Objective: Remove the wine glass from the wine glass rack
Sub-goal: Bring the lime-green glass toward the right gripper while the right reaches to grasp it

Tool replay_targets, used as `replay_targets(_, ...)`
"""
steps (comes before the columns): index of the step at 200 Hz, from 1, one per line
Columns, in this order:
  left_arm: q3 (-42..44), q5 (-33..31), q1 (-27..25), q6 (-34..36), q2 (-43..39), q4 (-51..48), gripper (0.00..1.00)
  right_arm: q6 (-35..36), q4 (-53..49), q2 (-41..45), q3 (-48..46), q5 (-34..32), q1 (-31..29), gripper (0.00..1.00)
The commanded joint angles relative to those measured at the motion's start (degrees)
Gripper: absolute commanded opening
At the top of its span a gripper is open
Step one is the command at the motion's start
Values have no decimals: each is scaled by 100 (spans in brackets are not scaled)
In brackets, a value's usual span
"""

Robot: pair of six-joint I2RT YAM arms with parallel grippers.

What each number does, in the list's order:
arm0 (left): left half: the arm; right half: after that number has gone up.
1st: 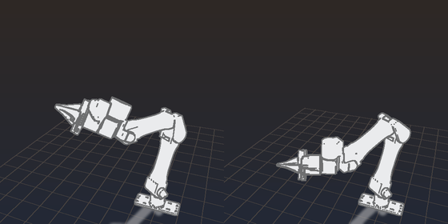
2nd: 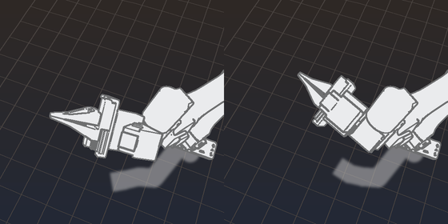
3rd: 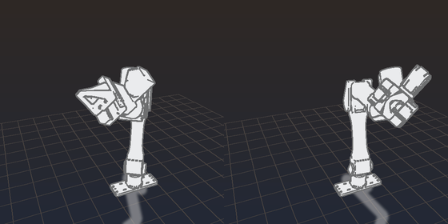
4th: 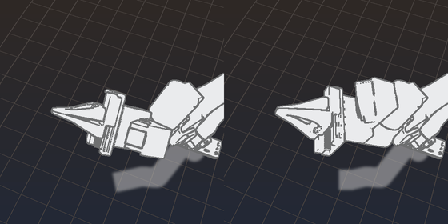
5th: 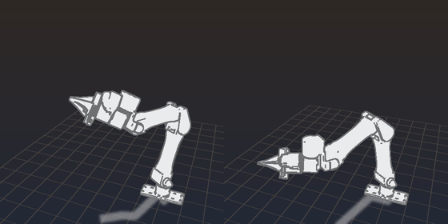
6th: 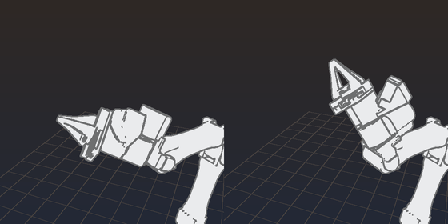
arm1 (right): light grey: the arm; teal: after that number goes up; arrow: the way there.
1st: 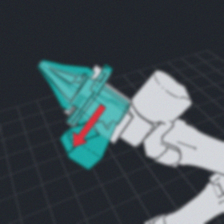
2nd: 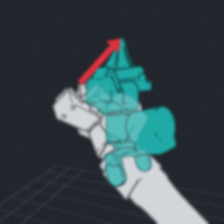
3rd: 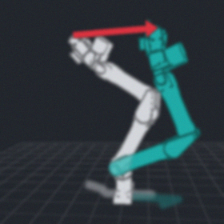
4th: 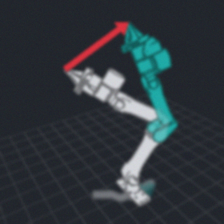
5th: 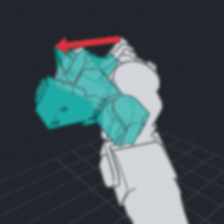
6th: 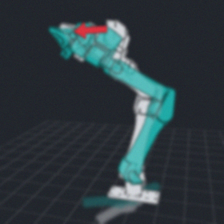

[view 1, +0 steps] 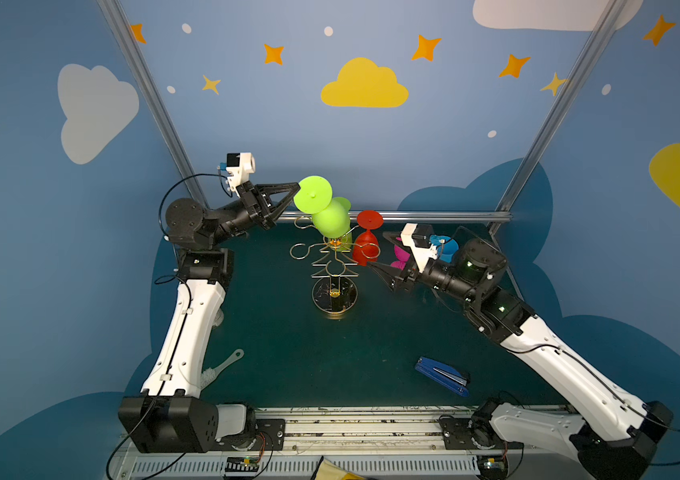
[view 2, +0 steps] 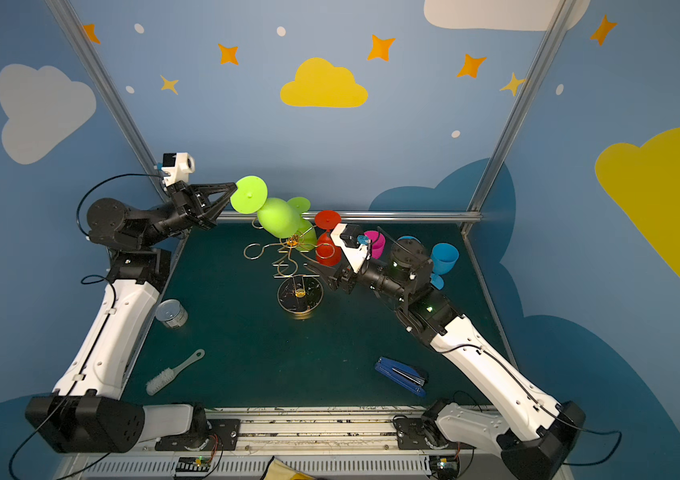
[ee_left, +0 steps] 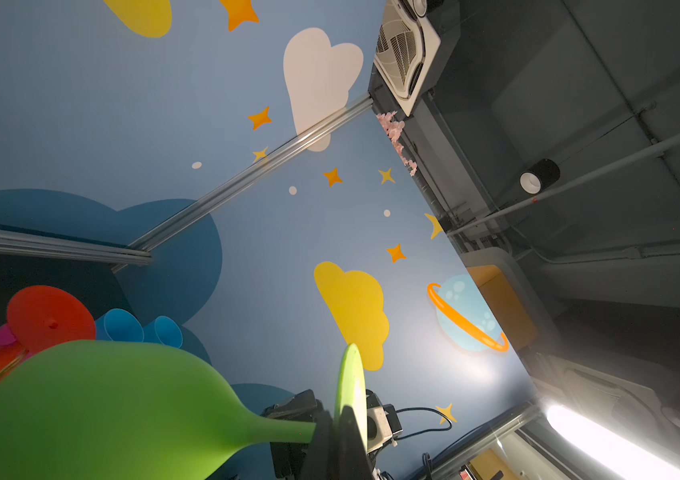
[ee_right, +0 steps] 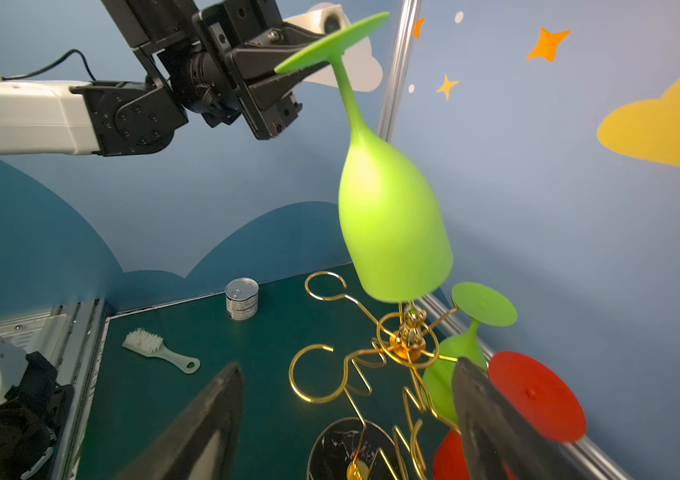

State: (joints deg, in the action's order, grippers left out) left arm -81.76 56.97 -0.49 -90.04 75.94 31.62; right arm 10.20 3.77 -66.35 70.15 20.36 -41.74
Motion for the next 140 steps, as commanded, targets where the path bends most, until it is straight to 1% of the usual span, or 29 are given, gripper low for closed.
replay_targets(1,-155,41,-172,65,-155,-1,3,323,556,-202,261,-94,-36,81)
replay_targets(16,-106,1,-259,107,-193,-41,3,350,763,-353,319,-68,-42,83)
replay_targets(57,2,-67,-505,134,-220,-46,3,442,816,-750,644,-26,-55,86)
replay_targets(99,76,-126,-805,228,-230,-109,3,378,811,-1127,962,103,-80,86)
replay_targets(140,112,-161,-944,166,-229,-35,3,262,780,-1390,1102,126,-150,86)
